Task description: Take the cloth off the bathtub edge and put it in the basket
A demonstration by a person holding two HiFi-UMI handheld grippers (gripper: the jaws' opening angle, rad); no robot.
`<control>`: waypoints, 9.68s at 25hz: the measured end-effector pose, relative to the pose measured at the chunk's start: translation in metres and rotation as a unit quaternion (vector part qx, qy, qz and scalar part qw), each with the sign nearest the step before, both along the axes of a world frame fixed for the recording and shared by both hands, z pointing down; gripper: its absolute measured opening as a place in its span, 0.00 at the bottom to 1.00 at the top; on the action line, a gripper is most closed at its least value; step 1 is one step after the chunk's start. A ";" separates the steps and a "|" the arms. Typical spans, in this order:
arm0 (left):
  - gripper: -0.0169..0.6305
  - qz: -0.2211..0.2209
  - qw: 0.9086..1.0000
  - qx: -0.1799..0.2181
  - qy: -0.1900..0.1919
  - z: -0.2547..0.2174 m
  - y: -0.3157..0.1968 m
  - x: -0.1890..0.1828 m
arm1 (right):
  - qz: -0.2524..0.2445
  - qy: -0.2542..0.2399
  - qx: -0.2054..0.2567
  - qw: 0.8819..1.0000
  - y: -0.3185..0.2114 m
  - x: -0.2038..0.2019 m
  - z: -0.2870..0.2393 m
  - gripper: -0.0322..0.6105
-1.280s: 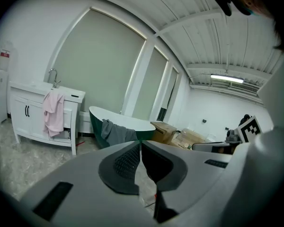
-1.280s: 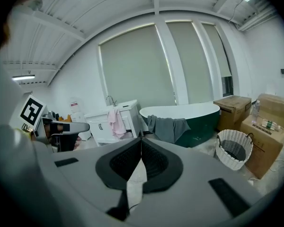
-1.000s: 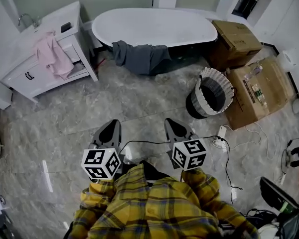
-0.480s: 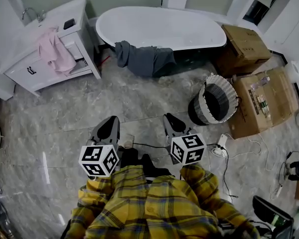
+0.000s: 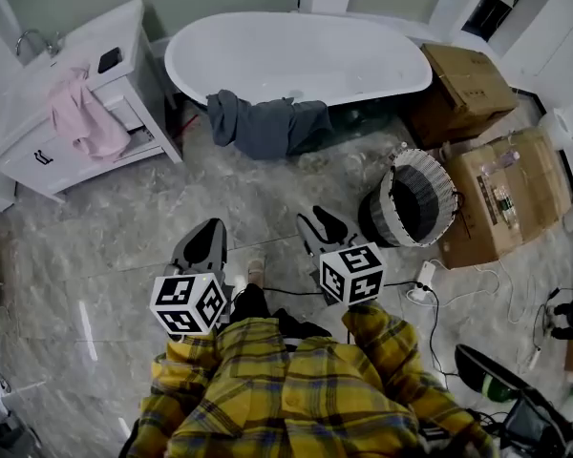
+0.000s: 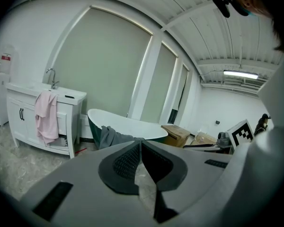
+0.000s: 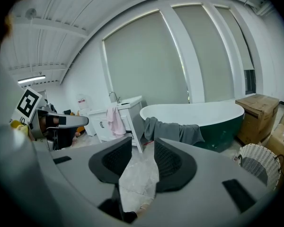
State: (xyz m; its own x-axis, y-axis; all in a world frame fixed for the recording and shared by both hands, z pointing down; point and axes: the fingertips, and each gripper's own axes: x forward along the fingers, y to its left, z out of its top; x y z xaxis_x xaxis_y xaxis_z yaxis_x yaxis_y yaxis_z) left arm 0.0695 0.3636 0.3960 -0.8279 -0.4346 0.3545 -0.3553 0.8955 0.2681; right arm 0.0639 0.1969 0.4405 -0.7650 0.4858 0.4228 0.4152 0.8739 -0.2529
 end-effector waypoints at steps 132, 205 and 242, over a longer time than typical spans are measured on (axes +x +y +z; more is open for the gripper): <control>0.44 0.410 0.906 0.031 -0.097 0.028 -0.180 -0.297 | 0.007 -0.155 -0.073 0.985 -0.067 -0.196 -0.282 0.14; 0.09 0.749 0.649 0.122 -0.044 -0.043 -0.723 -0.139 | 0.565 -0.111 -0.099 0.812 -0.542 0.008 -0.072 0.14; 0.10 0.735 0.620 -0.230 0.149 0.314 -0.683 -0.192 | 0.625 0.159 -0.143 0.750 -0.531 -0.036 0.240 0.14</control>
State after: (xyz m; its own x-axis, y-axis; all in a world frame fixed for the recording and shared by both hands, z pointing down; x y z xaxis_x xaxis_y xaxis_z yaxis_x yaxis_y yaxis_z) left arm -0.1221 -0.3194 0.7100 0.4753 -0.4376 0.7633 -0.8743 -0.3320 0.3540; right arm 0.0277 -0.3338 0.6802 -0.5810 -0.4231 0.6953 -0.8056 0.4210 -0.4170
